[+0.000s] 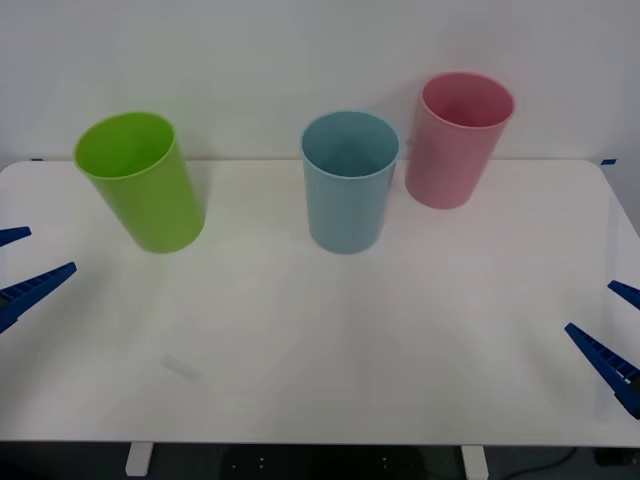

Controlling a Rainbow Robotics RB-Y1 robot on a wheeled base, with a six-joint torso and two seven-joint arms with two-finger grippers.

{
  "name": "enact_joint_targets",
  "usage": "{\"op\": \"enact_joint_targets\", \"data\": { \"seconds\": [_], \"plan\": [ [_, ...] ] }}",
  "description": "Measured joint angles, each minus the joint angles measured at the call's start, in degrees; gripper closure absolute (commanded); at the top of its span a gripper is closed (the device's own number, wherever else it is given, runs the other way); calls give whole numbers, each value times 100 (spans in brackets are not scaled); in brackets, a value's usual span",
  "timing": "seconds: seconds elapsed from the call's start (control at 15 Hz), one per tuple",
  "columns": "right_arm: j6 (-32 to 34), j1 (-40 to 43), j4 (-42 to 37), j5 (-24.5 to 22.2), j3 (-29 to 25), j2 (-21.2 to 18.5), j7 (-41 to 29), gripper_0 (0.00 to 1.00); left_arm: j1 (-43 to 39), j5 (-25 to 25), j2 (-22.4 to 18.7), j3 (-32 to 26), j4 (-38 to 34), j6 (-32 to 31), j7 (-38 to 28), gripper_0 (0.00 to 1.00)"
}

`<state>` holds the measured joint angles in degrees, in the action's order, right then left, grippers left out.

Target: Grasp the object on the table and drop it into the matching bin: aluminum can to the light blue bin, PET bottle to the pink bin.

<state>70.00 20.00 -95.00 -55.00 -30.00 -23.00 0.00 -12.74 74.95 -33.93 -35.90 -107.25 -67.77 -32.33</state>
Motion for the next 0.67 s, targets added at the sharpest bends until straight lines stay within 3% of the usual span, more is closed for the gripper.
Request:
{"op": "enact_joint_targets", "data": {
  "seconds": [0.67],
  "plan": [
    [0, 0, 0, 0, 0, 0, 0, 0, -500, -148, 8, -85, 10, 270, 23, 0]
  ]
}}
